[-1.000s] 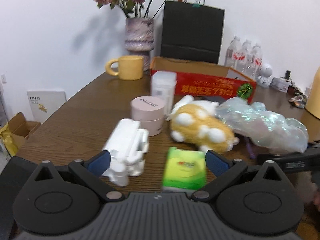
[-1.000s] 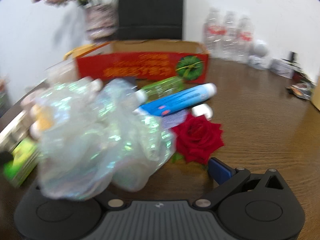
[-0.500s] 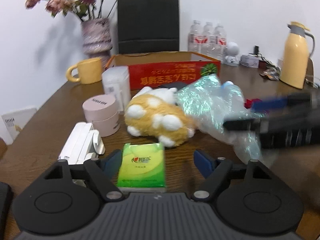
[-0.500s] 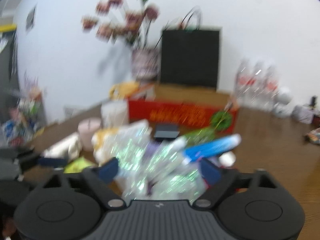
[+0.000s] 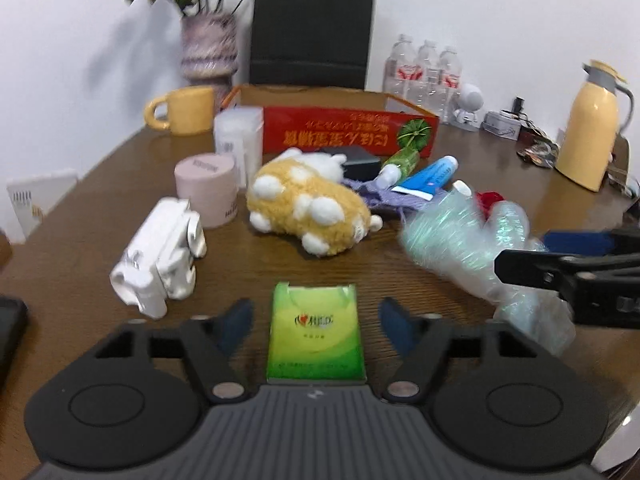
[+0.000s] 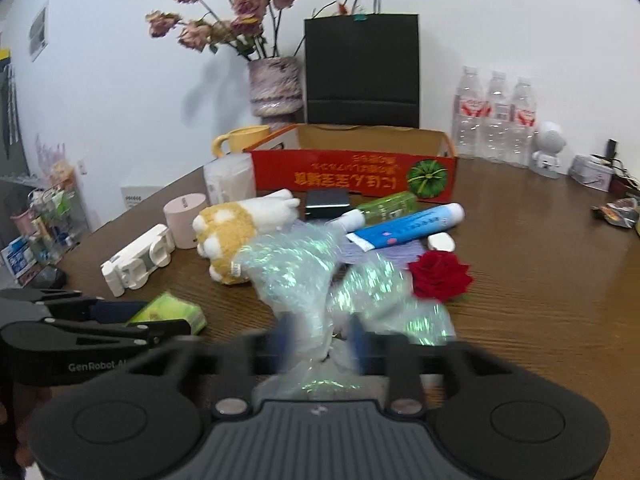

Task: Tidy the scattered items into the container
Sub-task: 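Grasp the iridescent plastic bag with the right tool while the left tool grasps the green tissue pack, then carry the bag and tissue pack into the cardboard box and open both tools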

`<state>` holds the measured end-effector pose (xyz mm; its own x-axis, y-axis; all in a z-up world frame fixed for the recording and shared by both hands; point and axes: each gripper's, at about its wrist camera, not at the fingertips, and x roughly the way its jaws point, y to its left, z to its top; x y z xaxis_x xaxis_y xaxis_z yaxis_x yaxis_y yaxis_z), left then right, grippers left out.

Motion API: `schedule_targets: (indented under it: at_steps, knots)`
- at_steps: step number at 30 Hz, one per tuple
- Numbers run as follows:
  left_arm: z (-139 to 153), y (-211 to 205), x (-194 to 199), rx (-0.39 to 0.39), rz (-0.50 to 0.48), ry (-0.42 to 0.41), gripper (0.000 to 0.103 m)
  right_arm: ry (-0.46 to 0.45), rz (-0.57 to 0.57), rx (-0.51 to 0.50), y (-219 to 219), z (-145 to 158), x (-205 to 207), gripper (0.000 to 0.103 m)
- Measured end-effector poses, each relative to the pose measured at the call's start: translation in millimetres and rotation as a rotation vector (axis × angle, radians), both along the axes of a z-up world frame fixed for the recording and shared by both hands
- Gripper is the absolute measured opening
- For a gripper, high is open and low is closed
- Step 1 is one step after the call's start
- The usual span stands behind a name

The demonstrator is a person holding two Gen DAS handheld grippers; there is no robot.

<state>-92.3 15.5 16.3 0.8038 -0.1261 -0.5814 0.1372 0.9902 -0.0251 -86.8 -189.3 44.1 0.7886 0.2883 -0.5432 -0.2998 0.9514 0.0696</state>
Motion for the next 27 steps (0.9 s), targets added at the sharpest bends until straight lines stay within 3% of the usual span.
schedule_targets:
  at_steps: [1, 2, 6, 8, 9, 11, 12, 14, 15, 17, 19, 23, 27]
  knots:
    - [0, 0, -1, 0.011, -0.012, -0.001, 0.077, -0.013, -0.002, -0.001, -2, 2, -4, 0.09]
    - [1, -1, -1, 0.022, -0.023, -0.001, 0.077, -0.026, -0.001, -0.007, -3, 4, -8, 0.093]
    - [-7, 1, 7, 0.012, -0.012, 0.073, 0.075, 0.017, -0.04, -0.034, -4, -8, 0, 0.093]
    - [-8, 0, 8, 0.017, -0.024, 0.076, 0.064, 0.074, -0.062, -0.044, -4, -17, 8, 0.093]
    - [-8, 0, 9, 0.019, -0.03, 0.078, 0.049, 0.098, -0.069, -0.048, -4, -21, 11, 0.093]
    - [-8, -2, 11, 0.021, -0.04, 0.086, 0.047, 0.117, -0.082, -0.058, -4, -27, 14, 0.09]
    - [-7, -2, 13, 0.011, -0.049, 0.096, 0.046, 0.116, -0.085, -0.047, -4, -29, 13, 0.078]
    - [-2, -3, 15, -0.004, -0.063, 0.115, 0.046, 0.133, -0.08, 0.005, -9, -32, 16, 0.03]
    - [4, -3, 15, -0.009, -0.069, 0.106, 0.046, 0.137, -0.071, 0.023, -9, -31, 17, 0.023]
    - [21, -2, 15, -0.031, -0.089, 0.075, 0.046, 0.131, -0.051, 0.045, -10, -21, 20, 0.016]
    - [44, 3, 18, -0.081, -0.107, 0.025, 0.046, 0.112, -0.031, 0.063, -11, -6, 21, 0.016]
    - [89, 20, 50, -0.191, -0.124, -0.073, 0.046, -0.018, 0.018, 0.103, -14, 45, 32, 0.016]
    - [118, 25, 108, -0.165, -0.062, -0.143, 0.046, -0.122, 0.016, 0.106, -22, 84, 72, 0.016]
